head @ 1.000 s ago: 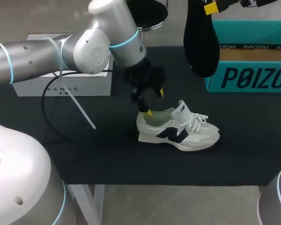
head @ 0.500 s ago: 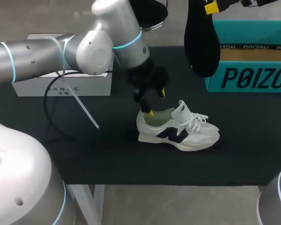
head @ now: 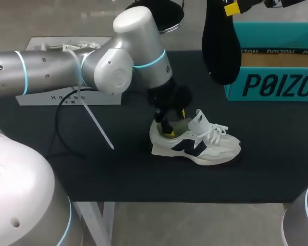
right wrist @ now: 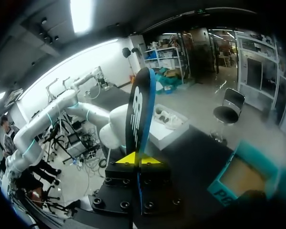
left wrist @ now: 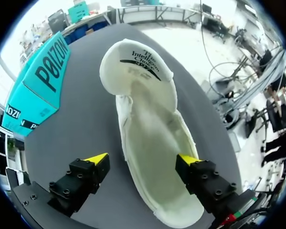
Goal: Take the shoe out of the shoebox, open the shoe tongue, remove and reinsert the insole, then place the shoe into the shoebox
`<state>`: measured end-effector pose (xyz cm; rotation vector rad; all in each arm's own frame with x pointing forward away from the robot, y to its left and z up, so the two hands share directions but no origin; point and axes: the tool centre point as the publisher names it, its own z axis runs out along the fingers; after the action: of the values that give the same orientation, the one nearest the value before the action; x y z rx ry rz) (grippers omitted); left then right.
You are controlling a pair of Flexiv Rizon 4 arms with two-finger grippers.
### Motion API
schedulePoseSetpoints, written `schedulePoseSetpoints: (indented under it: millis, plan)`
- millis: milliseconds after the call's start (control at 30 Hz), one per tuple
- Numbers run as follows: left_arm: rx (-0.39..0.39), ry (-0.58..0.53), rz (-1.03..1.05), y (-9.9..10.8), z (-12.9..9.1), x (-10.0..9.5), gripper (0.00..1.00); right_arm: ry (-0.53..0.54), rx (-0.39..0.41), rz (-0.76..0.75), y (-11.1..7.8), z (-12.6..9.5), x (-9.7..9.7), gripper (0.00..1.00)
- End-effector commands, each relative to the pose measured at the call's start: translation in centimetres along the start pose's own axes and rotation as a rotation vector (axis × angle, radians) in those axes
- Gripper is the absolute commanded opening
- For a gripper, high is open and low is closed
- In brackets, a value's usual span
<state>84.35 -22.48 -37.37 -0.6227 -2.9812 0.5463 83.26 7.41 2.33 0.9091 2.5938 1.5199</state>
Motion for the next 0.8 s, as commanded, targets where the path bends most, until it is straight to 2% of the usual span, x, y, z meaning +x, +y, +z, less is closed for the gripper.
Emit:
schedulePoseSetpoints:
  millis: [33, 333, 600, 800]
  plan:
    - [0.006, 0.005, -0.002, 0.0, 0.8, -0.1, 0.00, -0.001, 0.004, 0.001, 0.2, 0.2, -0.1, 0.00]
    - [0.024, 0.011, -0.002, 0.0, 1.2, 0.3, 0.00, -0.001, 0.004, 0.001, 0.2, 0.2, -0.1, 0.00]
    - [0.060, 0.060, 0.112, -0.7, -0.2, 0.0, 0.00, -0.001, 0.004, 0.001, 0.2, 0.2, -0.1, 0.00]
    - [0.053, 0.084, 0.146, -0.7, -1.1, -0.8, 0.00, -0.001, 0.004, 0.001, 0.2, 0.2, -0.1, 0.00]
